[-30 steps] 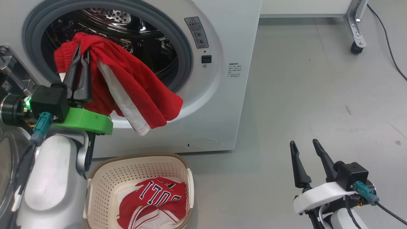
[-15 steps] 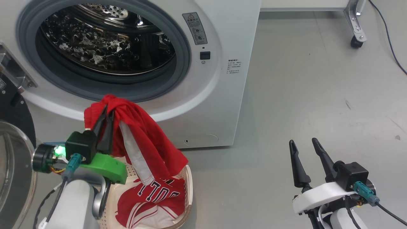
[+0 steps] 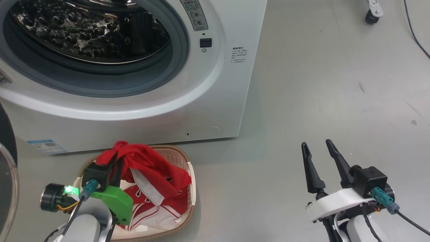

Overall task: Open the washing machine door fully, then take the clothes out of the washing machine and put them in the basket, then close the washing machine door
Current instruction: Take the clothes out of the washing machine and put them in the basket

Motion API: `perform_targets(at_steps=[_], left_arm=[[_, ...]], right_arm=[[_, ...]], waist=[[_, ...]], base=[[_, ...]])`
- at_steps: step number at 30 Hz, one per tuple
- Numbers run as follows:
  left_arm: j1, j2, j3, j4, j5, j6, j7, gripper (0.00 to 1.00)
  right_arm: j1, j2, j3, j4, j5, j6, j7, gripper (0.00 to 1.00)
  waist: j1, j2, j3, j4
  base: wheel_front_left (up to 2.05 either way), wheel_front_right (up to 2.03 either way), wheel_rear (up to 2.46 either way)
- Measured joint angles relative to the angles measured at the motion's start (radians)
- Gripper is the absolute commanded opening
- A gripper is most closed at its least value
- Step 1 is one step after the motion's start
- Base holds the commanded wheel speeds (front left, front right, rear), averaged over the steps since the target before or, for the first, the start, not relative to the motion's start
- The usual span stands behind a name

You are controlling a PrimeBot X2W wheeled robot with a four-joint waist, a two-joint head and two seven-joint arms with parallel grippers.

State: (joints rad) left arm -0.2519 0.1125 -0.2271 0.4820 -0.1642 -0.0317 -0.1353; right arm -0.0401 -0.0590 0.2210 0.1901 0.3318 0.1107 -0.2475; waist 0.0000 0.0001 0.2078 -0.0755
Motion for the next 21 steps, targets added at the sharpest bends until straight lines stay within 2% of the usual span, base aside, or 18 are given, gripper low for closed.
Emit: perform_targets(at_steps=[9, 14, 21], left_arm=[[-0.001, 0.014, 0.029, 0.133, -0.003, 0.002, 0.053, 0.00], [-0.012, 0.026, 0.056, 0.207, -0.021, 0.018, 0.081, 0.00], [-0.097, 0.028, 0.093, 0.270, -0.056, 0.027, 0.092, 0.00]], right_arm=[[-0.029, -0.003, 0.002, -0.015, -0.009, 0.000, 0.000, 1.00], [-0.046, -0.009, 0.001, -0.028, -0.010, 0.000, 0.001, 1.00], [-0.063, -0.027, -0.014, -0.045, -0.018, 0.000, 0.002, 1.00]], waist=[[0.0000, 0.0000, 0.072, -0.043], [0.0001, 0.0000, 0.116, -0.067], [0.0000, 0.0000, 0.182, -0.096]], base=[[0.00, 0.00, 0.00], [0.00, 0.00, 0.00], [0.00, 0.00, 0.00]])
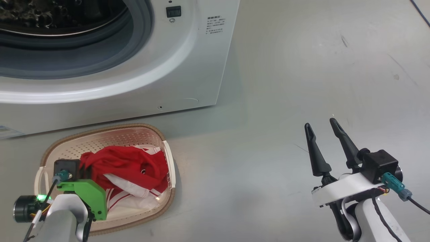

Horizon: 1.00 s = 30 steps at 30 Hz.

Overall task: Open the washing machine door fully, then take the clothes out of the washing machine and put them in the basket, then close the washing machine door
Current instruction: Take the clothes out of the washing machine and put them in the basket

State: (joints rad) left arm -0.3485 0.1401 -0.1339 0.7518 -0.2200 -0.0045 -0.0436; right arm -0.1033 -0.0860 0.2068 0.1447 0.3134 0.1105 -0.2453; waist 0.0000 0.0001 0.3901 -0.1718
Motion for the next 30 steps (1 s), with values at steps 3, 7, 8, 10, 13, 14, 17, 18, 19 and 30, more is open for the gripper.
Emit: perform_targets(at_steps=[3, 7, 8, 10, 13, 14, 17, 18, 19, 30], left_arm=[[-0.034, -0.005, 0.020, 0.040, -0.019, 0.003, 0.022, 0.00], [-0.042, -0.015, 0.070, 0.108, -0.074, 0.021, 0.045, 0.00], [-0.042, -0.020, 0.085, 0.122, -0.086, 0.028, 0.053, 0.00], [-0.044, -0.034, 0.114, 0.146, -0.125, 0.034, 0.061, 0.00], [-0.056, -0.051, 0.151, 0.172, -0.170, 0.039, 0.061, 0.00], [-0.063, -0.053, 0.152, 0.177, -0.174, 0.039, 0.061, 0.00], [-0.088, -0.053, 0.157, 0.185, -0.176, 0.039, 0.058, 0.00], [-0.099, -0.053, 0.158, 0.188, -0.177, 0.039, 0.058, 0.00], [-0.111, -0.054, 0.161, 0.192, -0.180, 0.039, 0.058, 0.00], [-0.175, -0.063, 0.186, 0.261, -0.210, 0.039, 0.050, 0.00]], right_arm=[[-0.009, -0.009, -0.006, -0.005, -0.001, 0.000, 0.001, 1.00], [-0.021, -0.011, -0.006, -0.011, -0.004, 0.000, 0.001, 1.00], [-0.022, -0.011, -0.006, -0.012, -0.004, 0.000, 0.002, 1.00], [-0.025, -0.012, -0.006, -0.015, -0.008, 0.000, 0.002, 1.00], [-0.031, -0.016, -0.007, -0.019, -0.008, 0.000, 0.002, 1.00], [-0.032, -0.018, -0.008, -0.021, -0.008, -0.003, 0.002, 1.00], [-0.032, -0.019, -0.011, -0.024, -0.008, -0.010, 0.002, 1.00], [-0.032, -0.019, -0.011, -0.025, -0.008, -0.011, 0.002, 1.00], [-0.032, -0.019, -0.010, -0.026, -0.009, -0.011, 0.002, 1.00], [-0.038, -0.019, 0.001, -0.036, -0.014, -0.011, 0.004, 1.00]], waist=[[0.0000, 0.0000, 0.026, -0.008], [0.0000, 0.0000, 0.055, -0.016], [0.0000, 0.0000, 0.061, -0.018], [0.0000, 0.0000, 0.071, -0.020], [0.0000, 0.0000, 0.083, -0.022], [0.0000, 0.0000, 0.086, -0.021], [0.0000, 0.0000, 0.095, -0.020], [0.0000, 0.0000, 0.098, -0.018], [0.0000, 0.0000, 0.101, -0.017], [0.0000, 0.0000, 0.132, -0.008]], base=[[0.00, 0.00, 0.00], [0.00, 0.00, 0.00], [0.00, 0.00, 0.00], [0.00, 0.00, 0.00], [0.00, 0.00, 0.00], [0.00, 0.00, 0.00], [0.00, 0.00, 0.00], [0.00, 0.00, 0.00], [0.00, 0.00, 0.00], [0.00, 0.00, 0.00]])
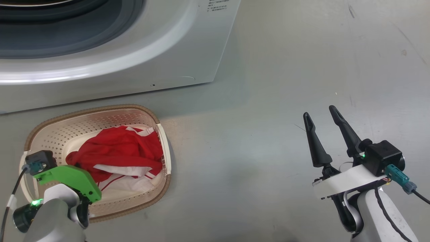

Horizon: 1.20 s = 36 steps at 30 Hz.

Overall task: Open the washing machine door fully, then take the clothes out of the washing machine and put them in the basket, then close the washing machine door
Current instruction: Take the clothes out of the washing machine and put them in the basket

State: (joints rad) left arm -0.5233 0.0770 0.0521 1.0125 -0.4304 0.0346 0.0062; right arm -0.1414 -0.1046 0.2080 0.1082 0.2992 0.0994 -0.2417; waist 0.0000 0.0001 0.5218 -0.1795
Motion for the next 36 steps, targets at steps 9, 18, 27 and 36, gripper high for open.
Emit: perform_targets(at_steps=[9, 18, 27, 36], left_arm=[[-0.019, 0.000, -0.003, 0.053, 0.001, 0.004, -0.035, 1.00], [-0.019, -0.005, -0.020, 0.091, 0.002, -0.003, -0.062, 1.00], [-0.023, -0.006, -0.052, 0.090, 0.028, -0.058, -0.142, 1.00], [-0.033, -0.023, -0.127, 0.050, 0.083, -0.122, -0.234, 1.00]], right_arm=[[-0.001, 0.000, 0.001, 0.001, -0.003, -0.001, 0.000, 1.00], [-0.001, -0.001, 0.004, 0.013, -0.003, -0.005, 0.000, 1.00], [-0.001, 0.000, -0.001, 0.034, -0.002, -0.005, 0.000, 1.00], [-0.001, 0.000, -0.027, 0.061, 0.009, -0.006, -0.001, 1.00]], waist=[[0.0000, 0.0000, 0.001, 0.003], [0.0000, 0.0000, -0.031, 0.017], [0.0000, 0.0000, -0.084, 0.039], [0.0000, 0.0000, -0.163, 0.082]], base=[[0.00, 0.00, 0.00], [0.00, 0.00, 0.00], [0.00, 0.00, 0.00], [0.00, 0.00, 0.00]])
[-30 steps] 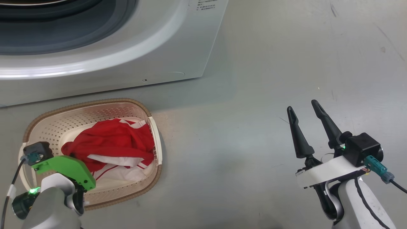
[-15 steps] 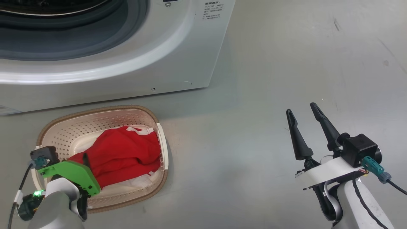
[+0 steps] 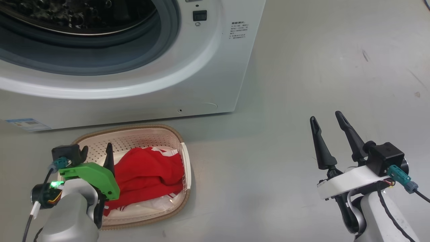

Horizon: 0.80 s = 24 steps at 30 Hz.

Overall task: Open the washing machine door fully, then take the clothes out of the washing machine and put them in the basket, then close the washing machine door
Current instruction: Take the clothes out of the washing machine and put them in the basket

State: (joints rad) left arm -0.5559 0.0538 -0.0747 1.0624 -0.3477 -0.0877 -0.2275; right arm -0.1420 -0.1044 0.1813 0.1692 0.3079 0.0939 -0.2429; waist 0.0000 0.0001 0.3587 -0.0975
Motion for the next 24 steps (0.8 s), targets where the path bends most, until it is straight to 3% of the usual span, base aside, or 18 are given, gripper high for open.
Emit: perform_targets(at_steps=[15, 24], left_arm=[[0.011, -0.013, -0.065, -0.138, 0.058, -0.014, -0.022, 1.00], [0.085, -0.017, -0.052, -0.368, 0.058, -0.020, -0.023, 1.00]], right_arm=[[0.031, 0.001, -0.015, 0.028, 0.015, -0.005, 0.000, 1.00], [0.073, 0.001, -0.032, 0.032, 0.018, -0.009, -0.001, 1.00]], waist=[[0.0000, 0.0000, -0.135, 0.075], [0.0000, 0.0000, -0.213, 0.109]], base=[[0.00, 0.00, 0.00], [0.00, 0.00, 0.00]])
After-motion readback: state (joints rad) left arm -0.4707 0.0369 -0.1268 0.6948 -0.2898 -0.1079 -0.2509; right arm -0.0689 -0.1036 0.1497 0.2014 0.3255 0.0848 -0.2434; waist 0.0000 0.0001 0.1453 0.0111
